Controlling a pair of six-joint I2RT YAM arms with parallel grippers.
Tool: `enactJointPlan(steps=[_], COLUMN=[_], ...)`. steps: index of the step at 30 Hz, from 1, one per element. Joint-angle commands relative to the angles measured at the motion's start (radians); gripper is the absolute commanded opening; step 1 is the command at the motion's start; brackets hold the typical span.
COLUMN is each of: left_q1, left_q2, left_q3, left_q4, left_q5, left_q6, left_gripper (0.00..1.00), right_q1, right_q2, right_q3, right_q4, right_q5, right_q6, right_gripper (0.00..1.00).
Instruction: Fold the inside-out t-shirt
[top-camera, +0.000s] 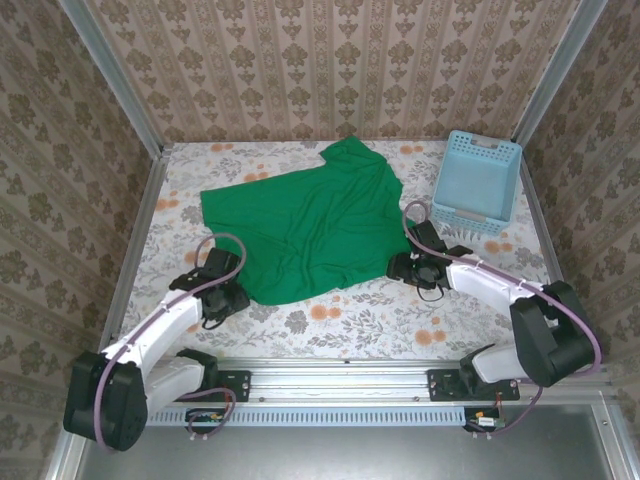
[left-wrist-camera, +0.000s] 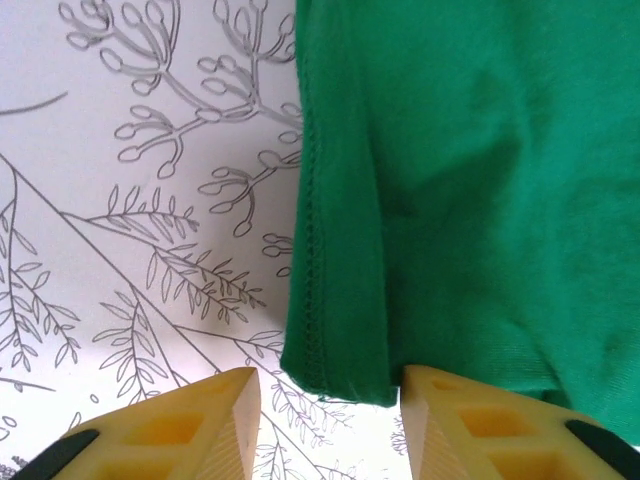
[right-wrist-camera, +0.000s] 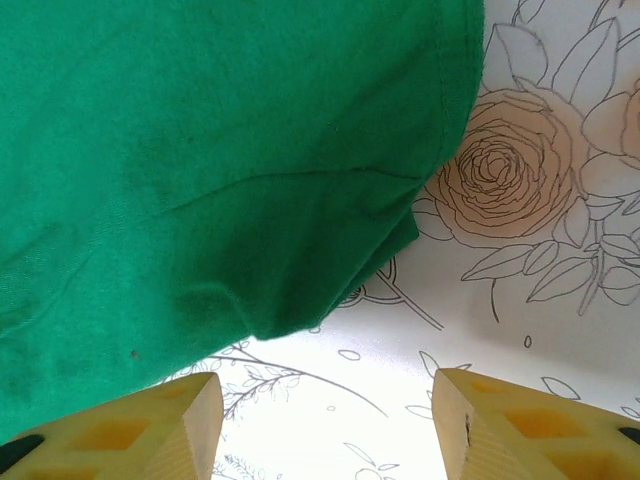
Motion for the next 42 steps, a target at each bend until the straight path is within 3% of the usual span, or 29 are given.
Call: enactJointPlan(steps=[1,17,23,34,42], left_q1=[-0.008,-0.005,0.007,0.042,0.078], left_q2=[0.019,0.036,-0.024,-0.155,-0.311], left_q3=[-0.018,-0.019,-0.008,0.021,0.068], left_q4=[0.018,0.077,0.061,0.046,-0.003], left_q5=[-0.024,-0.024,-0.017,0.002,-0.018], left_q6=[-0.026,0.014,0.043,0.112,0.155], left_gripper=[0.4,0.0,0.0,0.0,0.0], right_q1=[0.009,0.007,0.009,0.015,0.044], right_q2=[0.05,0.175,0.227,0.155,-0.096], right_q3=[0.001,0.115,0.173,0.197,0.168], right_q4=[0.029,0.067,0.076,-0.015,-0.263], right_q5=[0.015,0.001,-0.011,0.134,0.243], right_q6=[0.015,-0.021,-0.038,-0.109,-0.104], right_gripper=[0.59,0.57,0.49,0.01,0.0])
